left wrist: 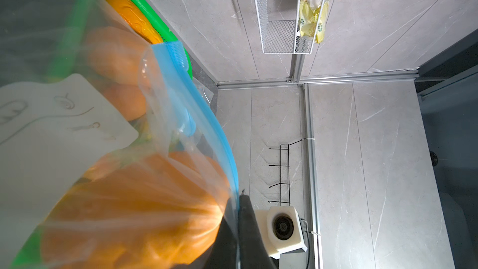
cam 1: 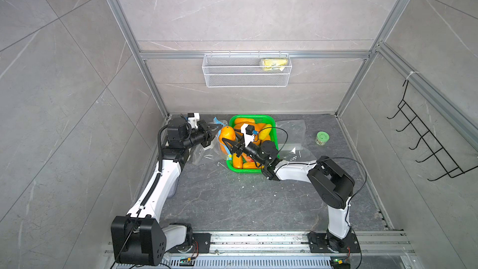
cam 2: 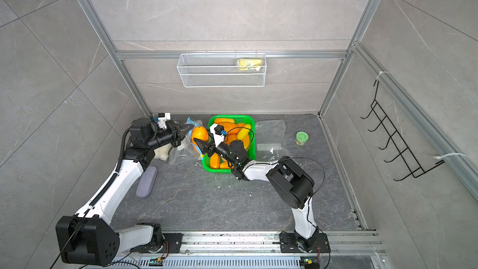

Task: Place the mango in a zip-top bag and seal the zipper
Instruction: Place the mango in the zipper food storage bag.

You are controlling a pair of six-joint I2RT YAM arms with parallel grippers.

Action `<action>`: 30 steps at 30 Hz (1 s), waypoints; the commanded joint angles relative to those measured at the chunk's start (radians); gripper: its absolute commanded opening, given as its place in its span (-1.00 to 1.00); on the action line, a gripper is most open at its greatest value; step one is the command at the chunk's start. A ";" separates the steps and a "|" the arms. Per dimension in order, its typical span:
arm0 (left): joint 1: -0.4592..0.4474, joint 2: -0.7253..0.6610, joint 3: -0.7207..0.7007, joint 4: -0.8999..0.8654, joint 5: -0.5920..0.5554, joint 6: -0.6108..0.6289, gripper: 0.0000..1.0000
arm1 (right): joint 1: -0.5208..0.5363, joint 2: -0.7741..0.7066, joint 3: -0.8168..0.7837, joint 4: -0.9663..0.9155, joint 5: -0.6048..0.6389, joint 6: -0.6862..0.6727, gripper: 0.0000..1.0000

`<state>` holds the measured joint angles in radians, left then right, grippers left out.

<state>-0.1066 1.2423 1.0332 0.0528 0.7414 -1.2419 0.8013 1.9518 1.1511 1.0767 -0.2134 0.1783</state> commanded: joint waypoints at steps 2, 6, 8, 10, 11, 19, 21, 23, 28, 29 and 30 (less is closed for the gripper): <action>0.004 -0.019 -0.003 0.067 0.027 -0.005 -1.00 | 0.006 -0.120 0.090 -0.403 -0.024 -0.062 0.42; 0.004 -0.003 -0.006 0.059 0.027 0.014 -1.00 | 0.005 -0.197 0.132 -0.598 -0.047 -0.081 0.54; 0.004 0.000 -0.012 0.057 0.027 0.024 -1.00 | 0.006 -0.235 0.174 -0.725 -0.054 -0.092 0.55; 0.004 0.002 -0.026 0.082 0.026 0.010 -1.00 | 0.005 -0.259 0.223 -0.847 -0.058 -0.100 0.56; 0.002 0.003 -0.030 0.091 0.027 0.005 -1.00 | 0.006 -0.264 0.250 -0.900 -0.057 -0.102 0.61; 0.002 0.010 -0.059 0.163 0.037 -0.041 -1.00 | 0.003 -0.240 0.433 -1.255 -0.033 -0.149 0.69; 0.002 0.010 -0.060 0.166 0.037 -0.044 -1.00 | -0.002 -0.252 0.433 -1.286 -0.016 -0.142 0.68; 0.002 0.008 -0.059 0.172 0.039 -0.046 -1.00 | -0.004 -0.255 0.435 -1.317 0.013 -0.127 0.68; 0.004 0.001 -0.048 0.141 0.043 -0.016 -1.00 | -0.016 -0.233 0.442 -1.416 0.038 -0.099 0.68; 0.004 -0.002 -0.033 0.086 0.040 0.035 -1.00 | -0.024 -0.243 0.430 -1.430 0.048 -0.086 0.69; 0.002 -0.008 -0.010 -0.005 0.027 0.116 -1.00 | -0.037 -0.261 0.401 -1.426 0.054 -0.066 0.68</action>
<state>-0.1059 1.2518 0.9688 0.1390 0.7433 -1.2400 0.7883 1.7191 1.5658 -0.2680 -0.2012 0.0704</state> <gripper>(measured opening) 0.049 0.842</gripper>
